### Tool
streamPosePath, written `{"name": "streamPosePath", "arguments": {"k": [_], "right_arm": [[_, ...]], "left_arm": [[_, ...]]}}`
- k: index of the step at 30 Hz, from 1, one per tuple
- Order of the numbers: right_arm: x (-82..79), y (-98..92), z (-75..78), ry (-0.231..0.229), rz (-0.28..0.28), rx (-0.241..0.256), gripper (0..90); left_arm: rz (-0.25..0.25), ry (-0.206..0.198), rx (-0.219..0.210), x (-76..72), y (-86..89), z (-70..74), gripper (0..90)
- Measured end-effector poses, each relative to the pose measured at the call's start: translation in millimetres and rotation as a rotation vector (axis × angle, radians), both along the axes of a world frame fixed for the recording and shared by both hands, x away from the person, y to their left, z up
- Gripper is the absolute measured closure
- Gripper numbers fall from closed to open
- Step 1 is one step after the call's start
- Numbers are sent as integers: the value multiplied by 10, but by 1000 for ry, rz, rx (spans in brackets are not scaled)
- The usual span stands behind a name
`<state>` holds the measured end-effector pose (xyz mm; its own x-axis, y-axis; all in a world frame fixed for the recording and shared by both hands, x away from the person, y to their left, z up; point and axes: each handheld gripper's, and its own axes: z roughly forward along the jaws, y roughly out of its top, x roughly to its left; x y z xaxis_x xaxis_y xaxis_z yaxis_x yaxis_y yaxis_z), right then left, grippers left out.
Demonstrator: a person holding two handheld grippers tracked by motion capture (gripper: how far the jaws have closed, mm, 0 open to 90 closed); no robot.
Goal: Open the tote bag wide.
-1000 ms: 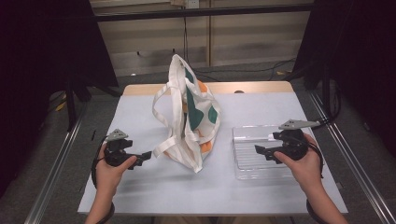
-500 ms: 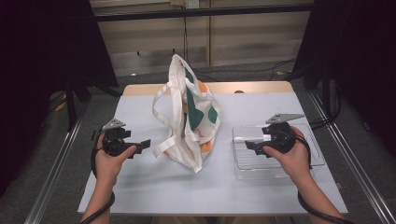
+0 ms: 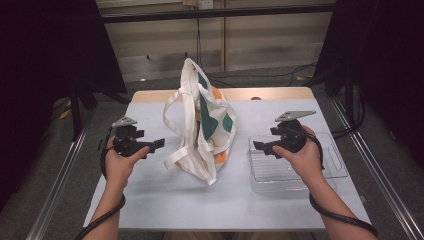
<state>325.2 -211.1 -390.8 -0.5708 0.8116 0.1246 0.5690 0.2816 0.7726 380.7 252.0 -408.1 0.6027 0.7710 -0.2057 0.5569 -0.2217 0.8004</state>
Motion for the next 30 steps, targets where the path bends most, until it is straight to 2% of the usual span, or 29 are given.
{"name": "streamPosePath", "arguments": {"k": [7, 10, 11, 17, 19, 22, 30], "right_arm": [[131, 125, 66, -19, 7, -1, 151], [168, 145, 74, -19, 9, 16, 152], [200, 165, 83, -17, 12, 17, 154], [279, 233, 111, -27, 24, 7, 163], [306, 256, 116, -29, 33, -8, 163], [334, 273, 123, -33, 37, 7, 163], [416, 362, 150, -33, 42, -14, 169]], "left_arm": [[-16, -7, -5, 139, -45, 88, 59], [-10, -9, -7, 159, -53, 100, 77], [-6, -19, 10, 176, -52, 120, 79], [11, -22, 8, 219, -68, 170, 88], [8, -26, 11, 235, -73, 196, 108], [2, -27, 14, 252, -85, 221, 120], [2, -41, 20, 308, -131, 296, 158]]}}
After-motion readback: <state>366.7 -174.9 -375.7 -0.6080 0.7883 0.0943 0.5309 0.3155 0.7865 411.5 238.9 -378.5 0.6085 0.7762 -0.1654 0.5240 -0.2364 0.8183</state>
